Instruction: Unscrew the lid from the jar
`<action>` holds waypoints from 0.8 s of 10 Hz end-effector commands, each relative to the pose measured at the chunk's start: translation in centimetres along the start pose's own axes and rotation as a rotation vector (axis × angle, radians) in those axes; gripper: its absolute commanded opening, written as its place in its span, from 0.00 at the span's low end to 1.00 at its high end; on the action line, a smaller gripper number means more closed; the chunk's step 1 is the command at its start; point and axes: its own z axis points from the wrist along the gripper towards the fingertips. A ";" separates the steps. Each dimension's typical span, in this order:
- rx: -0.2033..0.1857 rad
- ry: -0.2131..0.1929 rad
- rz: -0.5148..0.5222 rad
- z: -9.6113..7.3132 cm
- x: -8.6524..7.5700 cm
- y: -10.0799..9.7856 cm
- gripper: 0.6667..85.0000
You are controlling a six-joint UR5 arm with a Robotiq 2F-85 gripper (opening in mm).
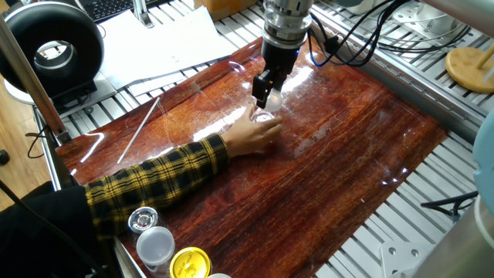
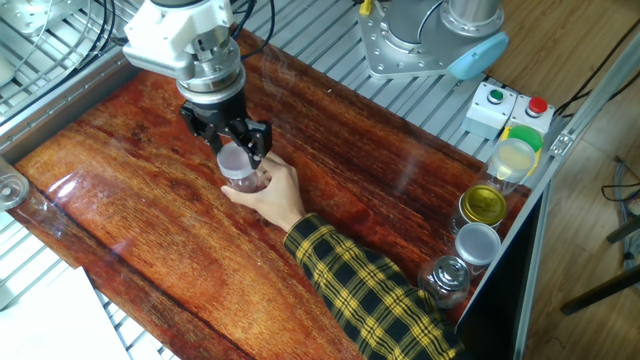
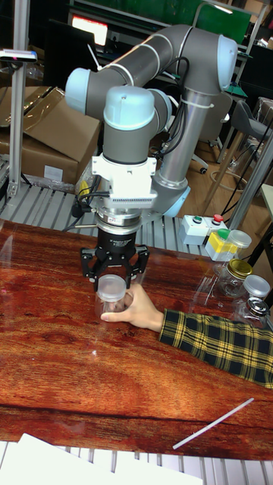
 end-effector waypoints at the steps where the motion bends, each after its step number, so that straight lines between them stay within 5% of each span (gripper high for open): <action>1: 0.010 -0.007 -0.125 -0.2 -0.5 0.1 0.41; 5: 0.019 0.015 -0.426 -0.3 -0.1 0.4 0.41; 8: 0.070 0.053 -0.626 -0.1 0.2 -0.4 0.41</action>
